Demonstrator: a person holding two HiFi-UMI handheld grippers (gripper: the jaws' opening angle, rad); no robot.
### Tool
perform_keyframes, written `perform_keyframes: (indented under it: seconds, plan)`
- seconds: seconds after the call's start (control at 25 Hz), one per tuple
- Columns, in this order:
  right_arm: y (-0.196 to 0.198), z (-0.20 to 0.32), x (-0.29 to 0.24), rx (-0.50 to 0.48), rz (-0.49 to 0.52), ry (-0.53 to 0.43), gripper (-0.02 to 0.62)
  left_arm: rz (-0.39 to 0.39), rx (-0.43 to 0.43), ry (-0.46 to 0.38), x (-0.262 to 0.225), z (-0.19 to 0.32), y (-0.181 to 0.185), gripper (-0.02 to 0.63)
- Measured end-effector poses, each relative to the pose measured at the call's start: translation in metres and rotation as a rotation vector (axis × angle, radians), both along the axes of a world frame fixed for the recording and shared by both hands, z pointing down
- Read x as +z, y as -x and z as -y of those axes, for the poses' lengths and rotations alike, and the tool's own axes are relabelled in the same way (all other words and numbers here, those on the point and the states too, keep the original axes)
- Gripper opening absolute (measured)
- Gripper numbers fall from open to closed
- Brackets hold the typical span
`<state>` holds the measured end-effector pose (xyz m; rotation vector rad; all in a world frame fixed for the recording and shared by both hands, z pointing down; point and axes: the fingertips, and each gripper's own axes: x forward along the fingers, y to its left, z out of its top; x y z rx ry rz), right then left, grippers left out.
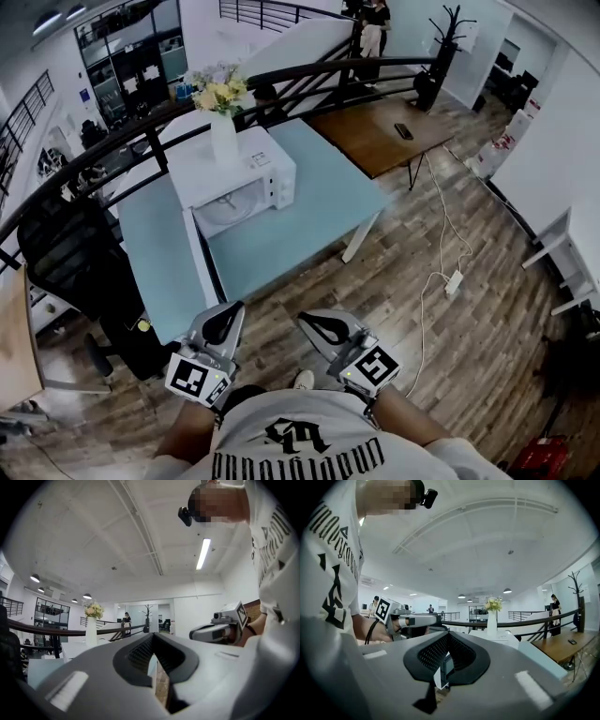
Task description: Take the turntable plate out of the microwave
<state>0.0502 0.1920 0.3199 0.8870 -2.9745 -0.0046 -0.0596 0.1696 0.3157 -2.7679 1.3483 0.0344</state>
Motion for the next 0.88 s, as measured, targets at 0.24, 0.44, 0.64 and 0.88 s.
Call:
perform_keyframes:
  seconds: [0.24,0.44,0.64,0.88]
  plan:
    - [-0.025,0.027,0.005,-0.011,-0.003,0.033,0.003,-0.006,-0.011,0.014,0.004,0.030,-0.024,0.051]
    - [-0.037,0.052,0.010,0.014,0.005,0.057,0.003,-0.029,0.002,0.031,0.008,0.059,-0.034,0.051]
    - [-0.042,0.081,0.016,0.029,-0.006,0.077,0.003,-0.051,0.016,0.045,0.014,0.095,-0.038,0.051]
    - [-0.031,0.133,0.017,0.029,0.003,0.055,0.003,-0.057,0.015,0.037,0.016,0.146,-0.030,0.051]
